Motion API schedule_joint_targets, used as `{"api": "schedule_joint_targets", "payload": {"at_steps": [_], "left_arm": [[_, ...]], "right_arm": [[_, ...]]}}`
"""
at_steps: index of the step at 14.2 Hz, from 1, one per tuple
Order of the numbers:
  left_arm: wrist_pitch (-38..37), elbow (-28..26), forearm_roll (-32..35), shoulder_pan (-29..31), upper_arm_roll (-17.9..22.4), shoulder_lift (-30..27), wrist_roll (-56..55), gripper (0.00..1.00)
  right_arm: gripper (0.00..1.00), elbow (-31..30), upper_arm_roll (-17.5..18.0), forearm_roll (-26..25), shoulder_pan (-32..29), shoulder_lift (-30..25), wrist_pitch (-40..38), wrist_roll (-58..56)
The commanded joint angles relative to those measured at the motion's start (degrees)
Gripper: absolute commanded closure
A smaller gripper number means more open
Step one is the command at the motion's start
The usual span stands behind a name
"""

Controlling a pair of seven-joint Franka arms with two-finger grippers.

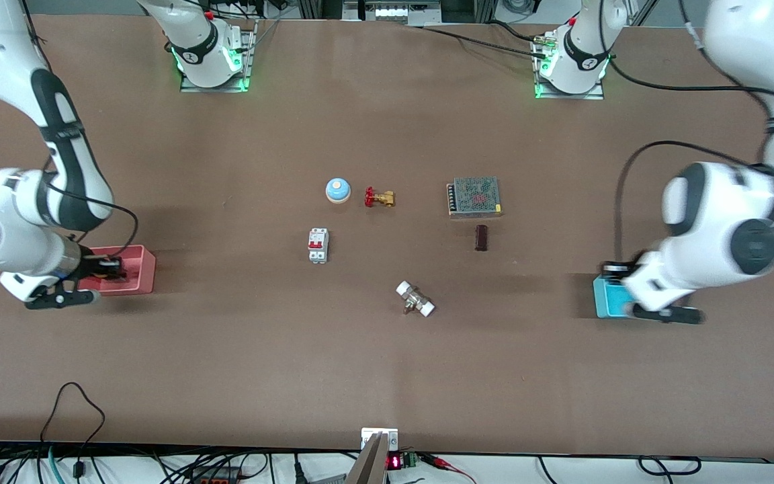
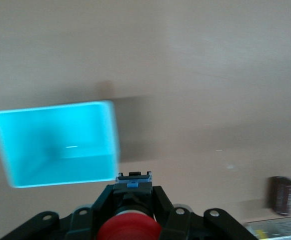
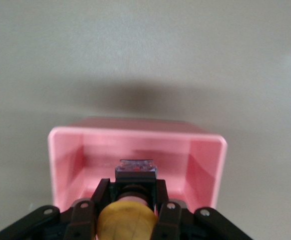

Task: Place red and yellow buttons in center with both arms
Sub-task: 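Carry the yellow button toward the middle while the left gripper carries the red button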

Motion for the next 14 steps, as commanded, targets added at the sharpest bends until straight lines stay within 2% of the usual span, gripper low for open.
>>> {"api": "schedule_joint_targets", "payload": {"at_steps": [1,4,6,9,14], "left_arm": [[2.06,0.87,-0.01,-5.89,0.46,2.97,-8.88,0.79],[8.82,0.17,0.52,-9.67,0.63,6.75,-15.06,0.79],[11.82,0.16,0.61,-10.12,0.46,8.08,-16.91,0.79],[16.21,0.08,0.61,-12.92,0.54,10.45,-21.38,0.79],[22.10,-2.46,0.70,-13.72,0.54,12.12,-22.80,0.76]], "right_arm": [[0.94,-1.33,1.89,0.08,0.03,-8.98,-9.31,-0.68],[0.95,-1.85,6.80,2.88,0.73,-12.61,-15.65,5.44],[0.95,-3.25,10.58,3.24,1.53,-12.61,-15.23,11.68],[0.98,-7.99,14.28,3.24,2.50,-11.74,-8.84,19.17],[0.97,-14.15,14.47,2.98,5.57,-7.35,4.44,23.74]]}}
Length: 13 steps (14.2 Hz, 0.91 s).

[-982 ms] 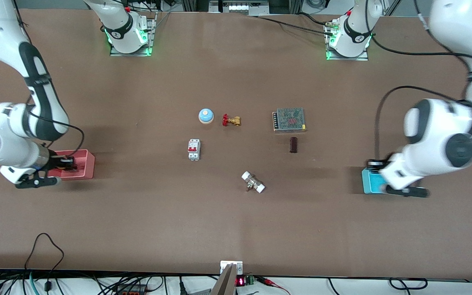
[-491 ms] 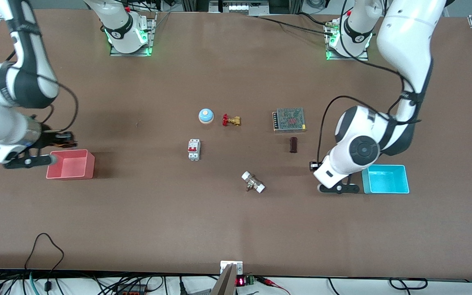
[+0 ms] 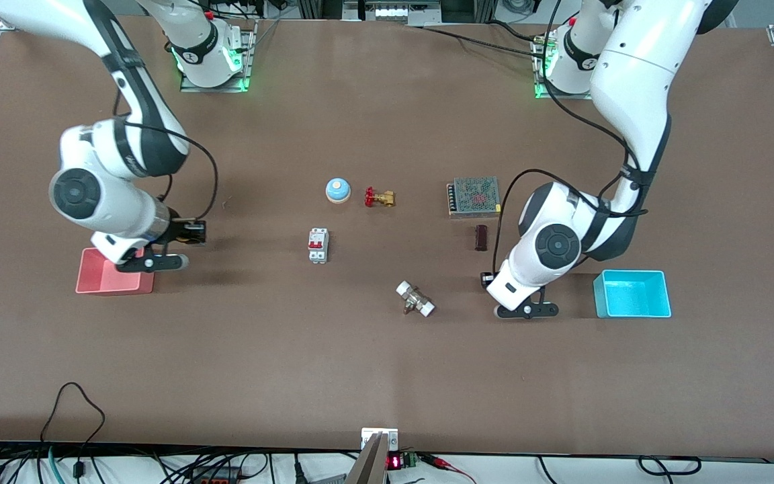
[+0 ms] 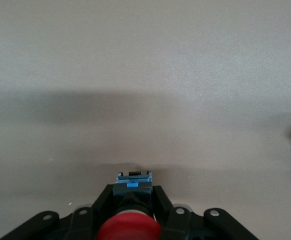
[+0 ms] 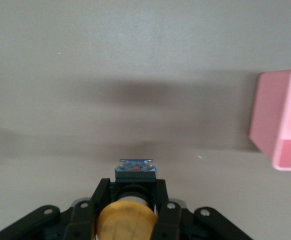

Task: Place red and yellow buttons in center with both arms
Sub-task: 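Carry the yellow button toward the middle while the left gripper carries the red button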

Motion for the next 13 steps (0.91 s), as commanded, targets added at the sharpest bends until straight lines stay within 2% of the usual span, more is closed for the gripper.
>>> {"api": "schedule_joint_targets", "payload": {"at_steps": [1,2,3,4,5,6,8,13], "left_arm": [[3.10,-2.00,0.67,-0.27,0.58,0.02,-1.35,0.76],[3.45,-2.17,0.67,-0.27,0.58,0.36,-1.44,0.72],[3.45,-2.18,0.58,-0.44,0.58,0.45,-1.88,0.57],[3.63,-2.09,0.67,-0.53,0.58,0.63,-2.40,0.26],[4.06,-2.09,0.67,-0.45,0.58,0.54,-2.41,0.09],[3.98,-2.09,0.67,-0.36,0.58,0.28,-2.41,0.00],[3.11,-2.17,0.67,-0.36,0.58,-1.03,-2.32,0.00],[-7.33,-1.65,0.76,-0.01,0.40,-8.67,-1.18,0.00]], "right_arm": [[0.97,-1.68,0.19,0.17,1.91,2.15,4.93,3.86],[0.97,-1.68,0.19,0.17,2.44,3.56,6.94,4.92],[0.97,-1.68,0.19,0.09,2.97,4.62,8.44,5.97],[0.97,-1.68,0.19,0.00,3.24,5.32,9.50,6.42],[0.97,-1.68,0.19,-0.09,3.24,5.76,9.69,6.51],[0.97,-1.68,0.19,-0.35,3.24,5.86,9.69,6.51],[0.94,-1.68,0.10,-0.36,3.24,6.47,9.78,6.51],[0.90,-1.42,0.10,-0.62,3.15,8.14,10.13,6.42]]}}
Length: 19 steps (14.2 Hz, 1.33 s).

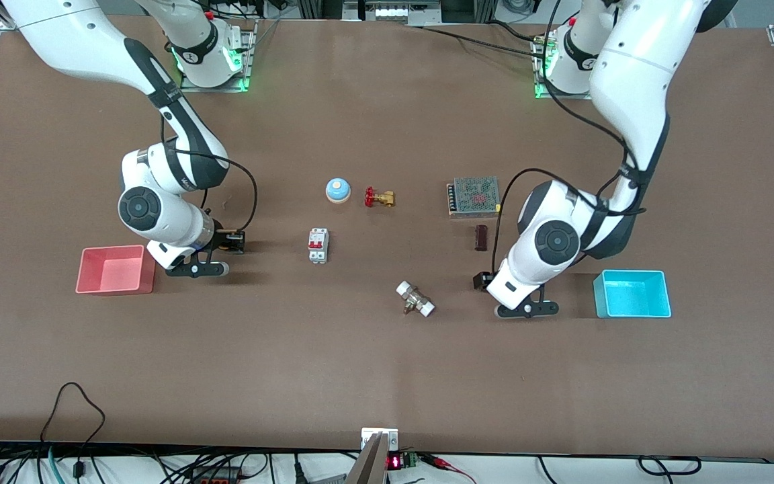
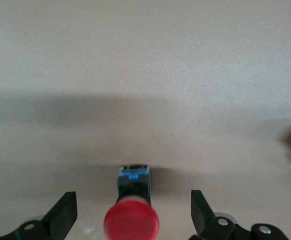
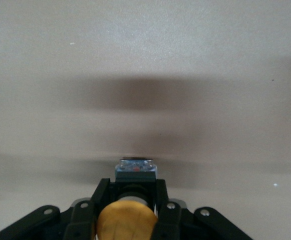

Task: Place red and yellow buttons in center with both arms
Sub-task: 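Carry the yellow button toward the middle while the left gripper carries the red button, then lower the red button with the left gripper while the right gripper lowers the yellow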

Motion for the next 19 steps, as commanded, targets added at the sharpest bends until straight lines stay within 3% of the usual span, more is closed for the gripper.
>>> {"api": "schedule_joint_targets", "payload": {"at_steps": [1,3,4,6,8,9,12,14,17,19], "left_arm": [[-7.23,-0.61,0.75,0.32,0.36,-7.30,0.12,0.00],[-11.27,0.01,0.75,0.76,1.06,-11.86,3.44,0.00],[-14.43,1.06,0.67,1.89,1.15,-14.15,7.64,0.00],[-21.45,2.20,0.67,5.14,0.89,-17.93,14.77,0.00],[-27.43,2.21,0.23,8.13,0.71,-21.36,21.36,0.00],[-30.16,2.38,0.05,9.28,0.62,-23.21,23.05,0.00],[-41.56,4.75,0.06,9.81,0.97,-26.47,22.45,0.00],[-39.35,5.28,-0.21,10.43,0.89,-26.65,23.06,0.00],[-38.28,12.21,-2.94,12.80,1.24,-24.56,22.10,0.00],[-38.45,13.63,-2.59,13.59,1.24,-23.23,22.62,0.00]], "right_arm": [[0.89,0.16,0.18,-0.84,-0.11,0.84,0.89,1.00],[0.79,0.25,0.18,-0.84,-0.11,0.93,0.98,0.92],[0.66,0.25,0.18,-0.84,-0.19,0.93,0.90,0.92],[0.30,0.43,0.18,-0.84,-0.19,0.93,0.90,0.92],[0.13,0.52,0.18,-0.84,-0.28,0.93,0.90,1.00],[0.00,0.60,0.18,-0.76,-0.28,0.84,0.98,1.00],[0.00,3.14,0.18,-0.14,-0.72,-1.69,-1.20,0.21],[0.00,7.17,0.18,1.52,-1.42,-4.94,-7.51,0.21],[0.00,12.63,0.00,4.34,-3.27,-11.17,-15.70,-0.23],[0.00,15.96,-2.01,4.87,-4.76,-14.96,-21.40,-0.40]]}}
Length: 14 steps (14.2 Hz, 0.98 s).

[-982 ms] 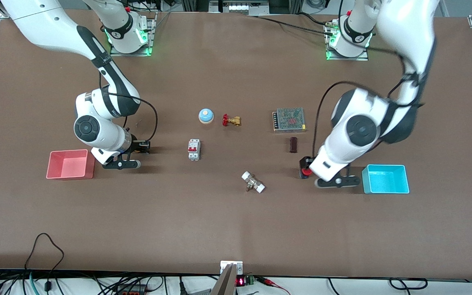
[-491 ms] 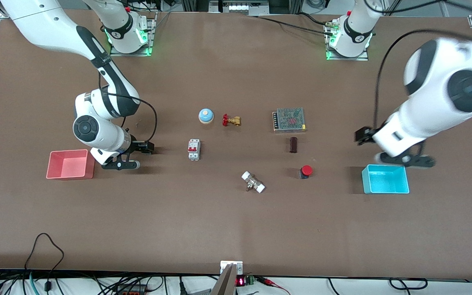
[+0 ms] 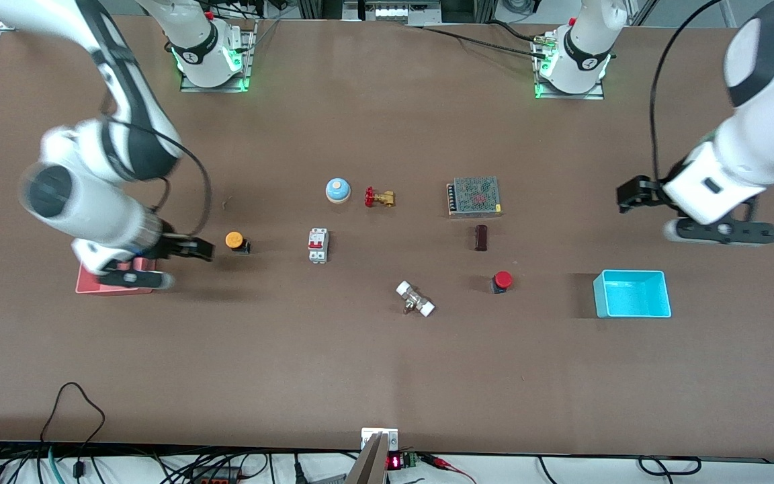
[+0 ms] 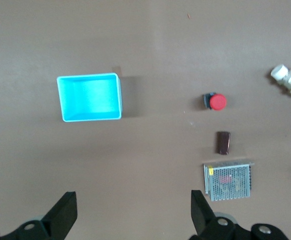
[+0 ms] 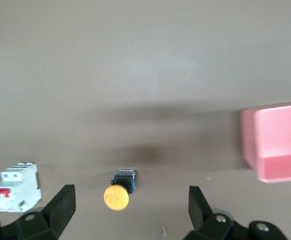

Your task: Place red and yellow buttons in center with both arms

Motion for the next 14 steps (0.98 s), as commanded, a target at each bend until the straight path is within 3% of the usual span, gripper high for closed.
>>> {"api": "schedule_joint_targets", "payload": {"at_steps": [1,3,6,7,11,14], "left_arm": [[-1.76,3.30,-0.36,1.48,-0.34,1.39,0.59,0.00],[-2.13,-1.68,-0.18,1.83,-0.51,-3.17,1.46,0.00],[13.56,-22.04,-0.18,4.38,-0.95,-16.07,1.46,0.00],[13.70,-23.15,-0.18,4.29,-0.95,-17.16,1.46,0.00],[-2.09,-15.00,-0.44,4.47,-0.95,-13.66,1.46,0.00],[1.55,-14.99,-0.71,4.29,-0.95,-13.65,1.55,0.00]], "right_arm": [[0.00,4.30,-2.55,1.35,-1.48,-5.74,-8.92,-0.40],[0.00,8.18,-3.61,0.57,-1.48,-8.29,-16.66,-0.57],[0.00,11.62,-6.16,0.91,-1.39,-10.85,-24.24,-3.46],[0.00,12.06,-7.30,1.35,-1.48,-10.76,-24.34,-3.99],[0.00,12.24,-8.54,2.76,-1.48,-9.80,-23.46,-4.79],[0.00,12.24,-8.45,2.85,-1.04,-9.80,-23.64,-5.05]]}}
